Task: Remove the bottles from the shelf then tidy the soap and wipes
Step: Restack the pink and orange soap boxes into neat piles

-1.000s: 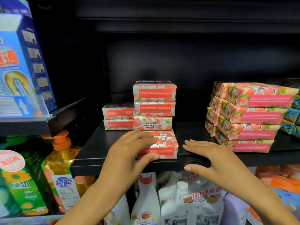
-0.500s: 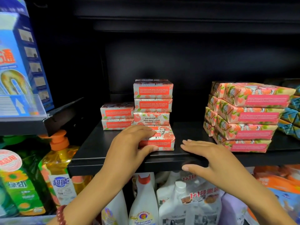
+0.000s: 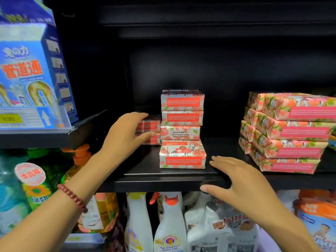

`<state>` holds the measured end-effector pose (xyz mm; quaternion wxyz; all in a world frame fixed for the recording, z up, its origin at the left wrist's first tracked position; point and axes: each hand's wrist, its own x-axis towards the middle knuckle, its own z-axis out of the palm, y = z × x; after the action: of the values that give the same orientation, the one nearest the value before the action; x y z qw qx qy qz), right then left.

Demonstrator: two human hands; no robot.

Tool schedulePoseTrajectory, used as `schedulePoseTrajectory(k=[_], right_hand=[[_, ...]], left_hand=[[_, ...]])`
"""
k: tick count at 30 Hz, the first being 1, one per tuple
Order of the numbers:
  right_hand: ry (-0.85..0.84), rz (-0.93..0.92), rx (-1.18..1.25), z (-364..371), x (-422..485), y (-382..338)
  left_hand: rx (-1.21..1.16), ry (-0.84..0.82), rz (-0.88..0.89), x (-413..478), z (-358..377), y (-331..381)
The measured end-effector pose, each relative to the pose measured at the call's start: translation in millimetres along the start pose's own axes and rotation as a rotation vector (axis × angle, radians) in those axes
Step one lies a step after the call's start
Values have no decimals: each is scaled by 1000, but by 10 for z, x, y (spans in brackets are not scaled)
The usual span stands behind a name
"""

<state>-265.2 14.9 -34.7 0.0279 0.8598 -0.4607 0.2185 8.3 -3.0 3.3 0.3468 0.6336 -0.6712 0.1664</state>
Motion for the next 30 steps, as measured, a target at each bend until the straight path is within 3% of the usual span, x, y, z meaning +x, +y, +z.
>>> schedulePoseTrajectory(k=[4,9,12,18,22,30], right_hand=[[99,1,58,110,1,50],[190,5,85,171,10,61],[254,-25,35,198,0,59],[360,-79,-11,263,13,113],[404,-100,-32,279,26,140],[458,-132,-63,317,43,170]], left_hand=[[64,-91,-1,97,103,-166],[132,8,39,37,105,-209],[38,58,9,10,85,-242],[-134,5,-139,18,92,-228],[-149,97,-180,-97,23,-165],[-381,207,-138,-486,-195,95]])
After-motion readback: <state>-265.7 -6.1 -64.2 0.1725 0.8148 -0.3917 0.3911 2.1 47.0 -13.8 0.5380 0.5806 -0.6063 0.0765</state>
